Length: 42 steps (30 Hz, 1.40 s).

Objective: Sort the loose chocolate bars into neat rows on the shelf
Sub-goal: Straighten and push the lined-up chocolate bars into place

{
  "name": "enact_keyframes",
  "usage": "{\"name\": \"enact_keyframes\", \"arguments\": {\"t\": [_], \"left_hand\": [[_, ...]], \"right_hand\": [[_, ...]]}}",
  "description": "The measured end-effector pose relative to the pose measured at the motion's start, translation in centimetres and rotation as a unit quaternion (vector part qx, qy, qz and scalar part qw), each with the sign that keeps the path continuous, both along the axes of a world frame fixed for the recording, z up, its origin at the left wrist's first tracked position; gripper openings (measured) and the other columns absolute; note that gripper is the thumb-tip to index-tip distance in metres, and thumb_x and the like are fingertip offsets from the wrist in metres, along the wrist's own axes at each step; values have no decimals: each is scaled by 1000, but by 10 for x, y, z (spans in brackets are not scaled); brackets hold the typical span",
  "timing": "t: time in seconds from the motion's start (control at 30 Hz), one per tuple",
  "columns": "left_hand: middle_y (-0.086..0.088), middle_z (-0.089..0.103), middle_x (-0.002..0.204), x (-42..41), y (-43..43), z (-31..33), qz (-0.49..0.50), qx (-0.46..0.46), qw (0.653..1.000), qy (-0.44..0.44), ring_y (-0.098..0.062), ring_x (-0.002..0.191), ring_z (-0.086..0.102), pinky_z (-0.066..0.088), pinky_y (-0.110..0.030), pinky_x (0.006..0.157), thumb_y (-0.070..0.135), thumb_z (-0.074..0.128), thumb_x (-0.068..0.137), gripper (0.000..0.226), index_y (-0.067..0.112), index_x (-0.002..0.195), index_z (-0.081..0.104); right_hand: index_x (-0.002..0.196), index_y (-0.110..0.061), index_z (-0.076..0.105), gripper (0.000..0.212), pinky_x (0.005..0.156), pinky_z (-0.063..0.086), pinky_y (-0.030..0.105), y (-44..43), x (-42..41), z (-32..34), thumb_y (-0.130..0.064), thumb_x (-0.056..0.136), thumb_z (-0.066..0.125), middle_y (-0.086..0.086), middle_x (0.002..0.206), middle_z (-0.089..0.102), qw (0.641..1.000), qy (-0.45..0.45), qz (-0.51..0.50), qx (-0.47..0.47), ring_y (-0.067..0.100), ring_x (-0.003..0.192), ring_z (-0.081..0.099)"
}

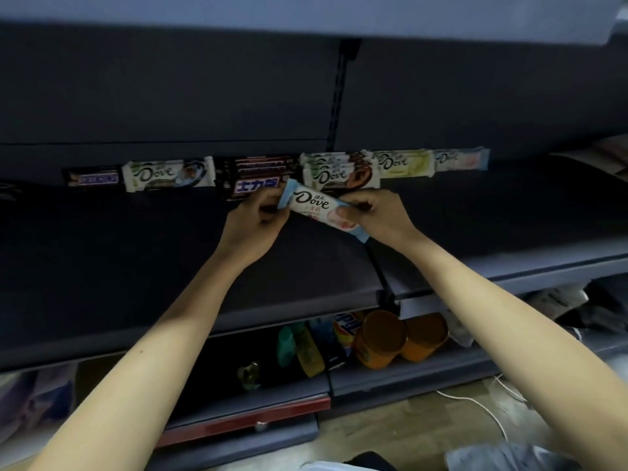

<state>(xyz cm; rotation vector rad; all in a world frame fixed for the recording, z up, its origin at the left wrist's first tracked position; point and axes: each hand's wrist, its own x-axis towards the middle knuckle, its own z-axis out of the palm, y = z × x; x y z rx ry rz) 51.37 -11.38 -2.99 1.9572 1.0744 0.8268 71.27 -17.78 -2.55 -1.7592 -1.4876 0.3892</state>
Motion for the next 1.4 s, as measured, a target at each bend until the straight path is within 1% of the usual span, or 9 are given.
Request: {"name": "enact_keyframes", "arguments": {"t": [0.1, 0.23, 0.5, 0.6, 0.67, 0.77, 0.9, 1.03, 1.4], "left_hand": [[14, 55, 110, 18, -7, -3, -9, -3, 1000, 6, -1, 92, 54, 40, -13, 79, 22, 53, 92, 31, 24, 123, 53], [14, 55, 106, 36, -14, -4, -17, 0, 1000, 24, 1, 88, 53, 36, -3, 67, 22, 54, 92, 28, 23, 119, 55], [20, 56, 94, 74, -9, 2, -42, 26, 999, 15, 10, 81, 53, 38, 4, 67, 17, 53, 92, 17, 23, 105, 61], [18, 58, 97, 95, -13, 1, -62, 31, 997, 35, 2, 93, 54, 38, 1, 72, 18, 53, 92, 18, 22, 107, 63], [15, 58, 100, 116, -14, 2, -76, 43, 995, 48, 0, 98, 53, 34, 5, 72, 18, 53, 92, 20, 20, 109, 63], [13, 58, 97, 148, -15, 3, -85, 58, 993, 51, -2, 96, 53, 34, 6, 71, 16, 54, 91, 20, 17, 109, 64], [8, 61, 108, 184, -16, -3, -126, 77, 979, 137, -3, 98, 53, 40, -9, 80, 22, 54, 92, 22, 21, 113, 63], [5, 63, 114, 210, -12, -8, -137, 89, 968, 192, -11, 102, 58, 47, -34, 93, 27, 53, 91, 23, 26, 112, 62], [10, 63, 114, 236, -13, -15, -106, 159, 946, 262, -12, 104, 58, 45, -28, 88, 30, 52, 90, 22, 29, 108, 64]], "right_hand": [[107, -13, 70, 22, 68, 40, 1, -3, 23, 0, -18, 86, 65, -9, 96, 64, 1000, 4, -16, -18, 1, 88, 57], [105, -14, 71, 20, 72, 42, 7, -8, 43, 4, -17, 87, 63, -9, 93, 65, 999, -4, -23, -31, 1, 87, 57], [103, -12, 69, 18, 66, 36, 2, 7, 90, 4, -18, 87, 62, -7, 93, 62, 989, -114, 32, -86, 4, 89, 54], [104, -7, 67, 18, 76, 40, 17, 18, 127, 8, -13, 87, 62, 1, 99, 64, 986, -147, 28, -69, 11, 93, 56], [107, -4, 65, 21, 84, 40, 19, 23, 156, 11, -9, 87, 61, 7, 109, 65, 989, -138, 1, -54, 14, 101, 56], [109, -11, 65, 24, 97, 40, 33, 26, 204, 10, -16, 86, 64, 7, 118, 62, 981, -166, -42, -86, 25, 115, 52], [104, -30, 63, 17, 103, 30, 43, 27, 257, 8, -28, 87, 62, 4, 123, 56, 970, -185, -93, -129, 29, 123, 39], [118, -27, 58, 27, 110, 15, 41, 28, 285, 9, -29, 91, 55, 12, 133, 37, 964, -185, -133, -139, 31, 130, 26], [113, -29, 61, 26, 103, 21, 41, 41, 326, 7, -31, 87, 60, 0, 129, 46, 956, -226, -131, -135, 29, 126, 26]]}}
